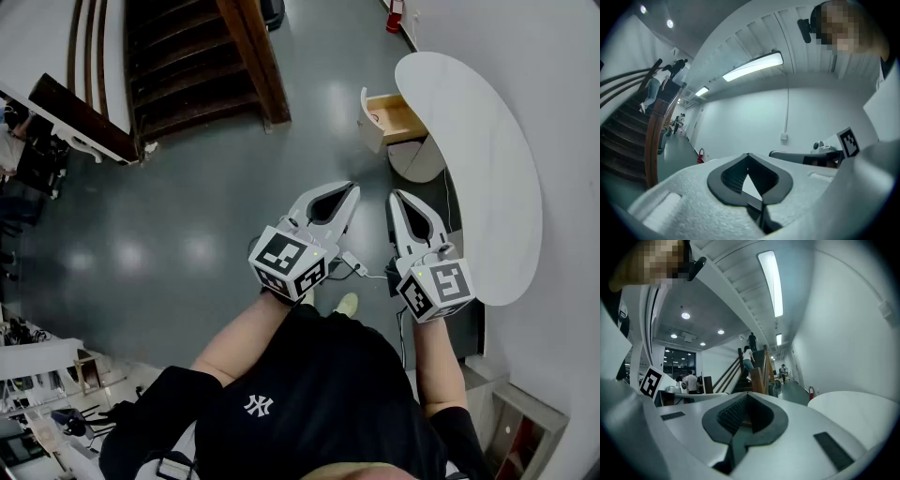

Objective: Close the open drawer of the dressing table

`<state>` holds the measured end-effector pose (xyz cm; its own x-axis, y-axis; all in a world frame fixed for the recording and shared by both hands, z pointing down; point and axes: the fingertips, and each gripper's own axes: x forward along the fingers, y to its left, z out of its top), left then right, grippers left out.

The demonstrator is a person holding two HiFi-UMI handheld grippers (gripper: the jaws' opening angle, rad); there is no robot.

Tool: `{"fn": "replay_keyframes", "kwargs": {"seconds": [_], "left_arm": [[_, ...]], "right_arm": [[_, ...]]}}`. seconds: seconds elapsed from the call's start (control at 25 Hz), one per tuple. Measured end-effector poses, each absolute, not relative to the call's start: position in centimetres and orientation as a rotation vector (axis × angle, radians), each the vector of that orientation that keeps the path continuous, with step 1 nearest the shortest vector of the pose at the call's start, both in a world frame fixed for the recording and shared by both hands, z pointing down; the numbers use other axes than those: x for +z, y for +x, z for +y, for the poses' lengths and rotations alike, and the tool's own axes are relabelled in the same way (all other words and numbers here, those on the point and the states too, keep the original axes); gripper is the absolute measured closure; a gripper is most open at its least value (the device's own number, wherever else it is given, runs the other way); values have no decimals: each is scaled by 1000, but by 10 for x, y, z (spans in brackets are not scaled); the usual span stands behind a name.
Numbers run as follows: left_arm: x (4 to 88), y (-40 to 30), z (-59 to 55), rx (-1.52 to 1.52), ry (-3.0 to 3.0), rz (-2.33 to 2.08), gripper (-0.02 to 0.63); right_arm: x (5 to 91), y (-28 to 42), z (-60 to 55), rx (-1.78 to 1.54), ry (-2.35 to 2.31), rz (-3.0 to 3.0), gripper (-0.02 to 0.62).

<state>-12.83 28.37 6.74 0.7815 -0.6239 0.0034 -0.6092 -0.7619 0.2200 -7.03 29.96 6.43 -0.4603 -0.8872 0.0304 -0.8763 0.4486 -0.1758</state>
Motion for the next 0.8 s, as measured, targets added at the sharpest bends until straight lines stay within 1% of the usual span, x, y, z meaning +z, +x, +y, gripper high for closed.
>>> {"fn": "replay_keyframes", "kwargs": {"seconds": [0.64,0.8], "left_arm": [[65,-105,296,-79,2768,-979,595],[71,-105,283,-60,2753,-1004,595]], "right_arm": [[59,-52,310,-281,-1531,2627,580],[59,-35,303,-304,-1513,2577,580]]}}
